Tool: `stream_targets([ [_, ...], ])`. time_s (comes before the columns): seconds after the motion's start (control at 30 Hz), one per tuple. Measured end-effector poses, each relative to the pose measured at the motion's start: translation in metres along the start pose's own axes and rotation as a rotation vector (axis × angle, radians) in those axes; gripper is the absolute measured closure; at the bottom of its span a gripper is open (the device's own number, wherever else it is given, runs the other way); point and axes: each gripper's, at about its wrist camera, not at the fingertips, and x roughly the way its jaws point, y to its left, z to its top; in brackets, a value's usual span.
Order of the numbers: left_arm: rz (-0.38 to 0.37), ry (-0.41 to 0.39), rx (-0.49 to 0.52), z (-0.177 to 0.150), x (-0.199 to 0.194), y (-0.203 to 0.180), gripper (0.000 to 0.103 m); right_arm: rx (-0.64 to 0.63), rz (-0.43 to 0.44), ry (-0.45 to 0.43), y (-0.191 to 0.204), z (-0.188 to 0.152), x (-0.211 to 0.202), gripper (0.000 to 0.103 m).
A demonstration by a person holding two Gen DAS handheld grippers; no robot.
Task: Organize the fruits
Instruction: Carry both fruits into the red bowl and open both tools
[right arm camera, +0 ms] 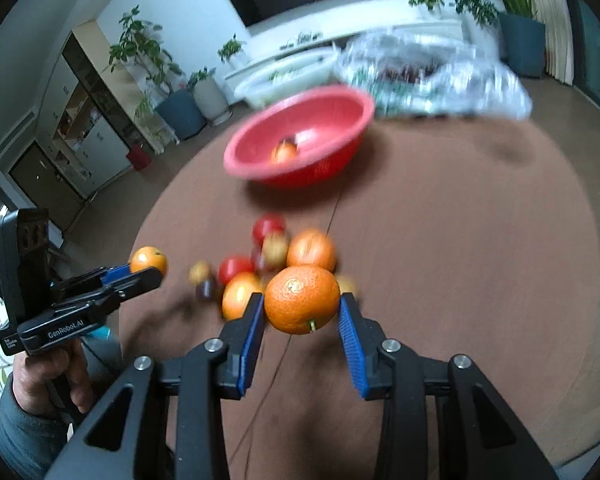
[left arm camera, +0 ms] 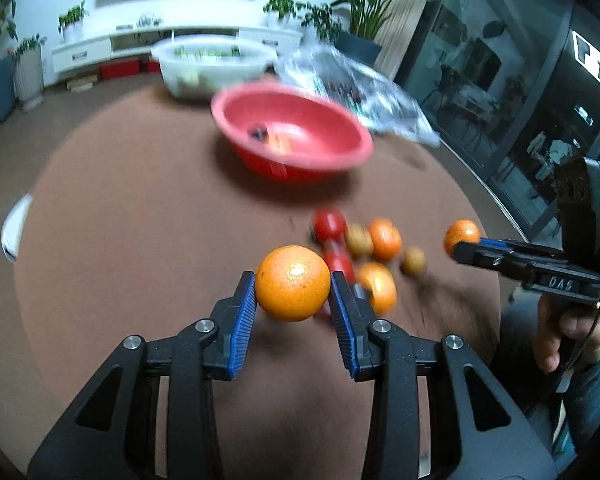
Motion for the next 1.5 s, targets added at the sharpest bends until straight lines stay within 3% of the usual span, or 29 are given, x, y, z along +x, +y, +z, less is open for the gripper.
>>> stream_targets([
  [0.1,0.019,-0.04,0.056,0.042,0.0,0.001,0.069,0.002,0.019,-0.037,-0.005,0.037,-0.004,0.063],
  [0.23,0.026,-0.028,0.125,0.099,0.028,0.0,0.069,-0.048,-0.014,-0.047,-0.004,0.093,0.012,0.063],
  [0.47,0.07,0.056,0.214,0.152,0.101,-0.008,0.069,-0.008,0.023,0.067,-0.013,0.154,0.08,0.063],
  [0.7,0.073,0.13,0.286,0.151,0.16,-0.019,0.069,0.029,-0.016,0.158,-0.028,0.16,0.129,0.063],
  [0.97,0.1,0.132,0.331,0.14,0.176,-0.027,0.067,-0.141,-0.118,0.199,-0.006,0.158,0.155,0.062],
  [1.0,0.105,0.131,0.335,0.139,0.176,-0.026,0.065,-0.156,-0.131,0.202,-0.005,0.158,0.157,0.062],
  [1.07,0.12,0.126,0.342,0.136,0.172,-0.025,0.049,-0.18,-0.149,0.206,-0.003,0.156,0.162,0.062],
  [1.13,0.121,0.116,0.342,0.134,0.169,-0.023,0.044,-0.202,-0.16,0.2,-0.001,0.156,0.162,0.062],
  [1.27,0.123,0.112,0.337,0.132,0.164,-0.022,0.039,-0.209,-0.164,0.201,-0.001,0.156,0.162,0.061],
  [1.4,0.131,0.091,0.353,0.13,0.153,-0.026,0.033,-0.2,-0.142,0.2,0.0,0.158,0.162,0.046],
  [1.5,0.133,0.077,0.347,0.127,0.14,-0.024,0.031,-0.218,-0.148,0.194,0.006,0.157,0.16,0.041],
])
